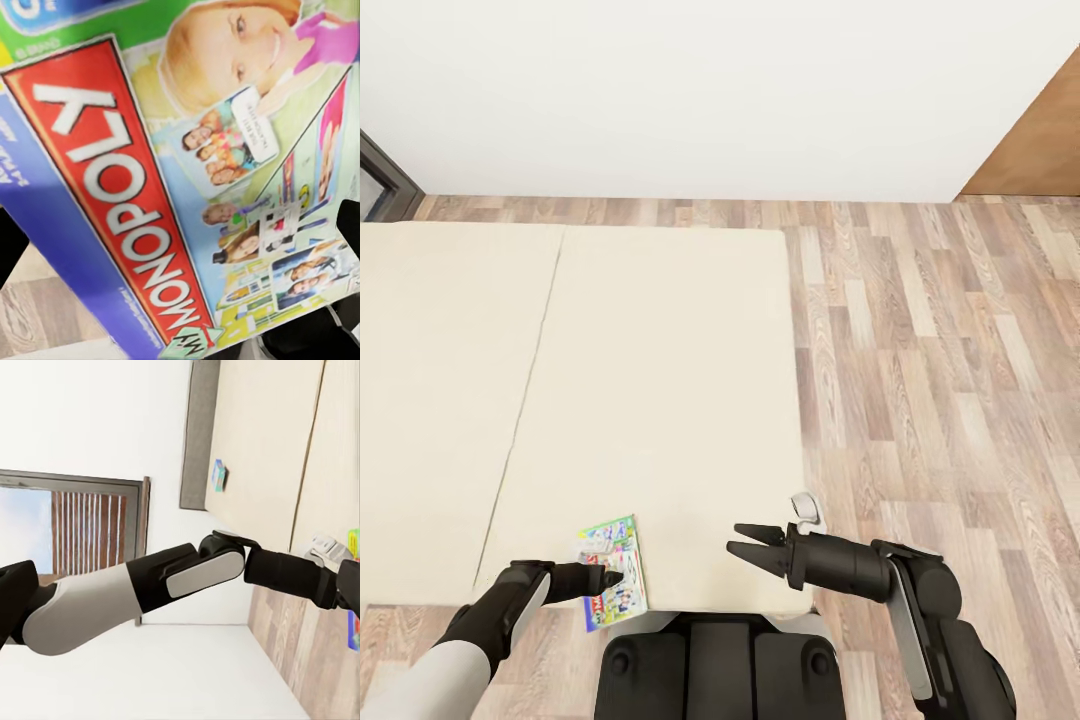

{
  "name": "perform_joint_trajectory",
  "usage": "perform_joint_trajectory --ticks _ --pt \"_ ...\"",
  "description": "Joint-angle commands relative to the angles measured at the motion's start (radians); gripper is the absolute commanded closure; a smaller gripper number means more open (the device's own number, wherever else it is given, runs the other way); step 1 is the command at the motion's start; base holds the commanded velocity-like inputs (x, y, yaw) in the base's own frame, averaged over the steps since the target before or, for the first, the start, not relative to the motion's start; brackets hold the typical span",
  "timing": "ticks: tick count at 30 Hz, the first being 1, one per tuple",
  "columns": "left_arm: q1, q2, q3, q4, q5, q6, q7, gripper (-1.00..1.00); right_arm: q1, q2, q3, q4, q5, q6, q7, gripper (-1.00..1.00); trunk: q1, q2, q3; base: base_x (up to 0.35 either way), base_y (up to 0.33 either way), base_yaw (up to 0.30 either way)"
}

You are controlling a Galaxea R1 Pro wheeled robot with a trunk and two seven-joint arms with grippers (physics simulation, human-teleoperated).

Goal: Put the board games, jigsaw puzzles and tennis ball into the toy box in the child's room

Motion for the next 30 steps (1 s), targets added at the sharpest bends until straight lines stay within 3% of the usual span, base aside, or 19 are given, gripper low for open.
perform_joint_trajectory --ticks 1,30 --pt "0.0 0.0 0.002 -0.002 0.0 0.007 -0.004 -1.0 0.0 0.001 -0.001 0.0 -0.001 0.007 0.002 -1.0 0.001 -0.002 -0.001 0.0 -0.214 0.0" --pt "0.0 0.0 0.002 -0.002 0.0 0.007 -0.003 -1.0 0.0 0.001 -0.001 0.0 -0.001 0.006 0.002 -1.0 0.001 -0.002 -0.001 0.0 -0.145 0.0"
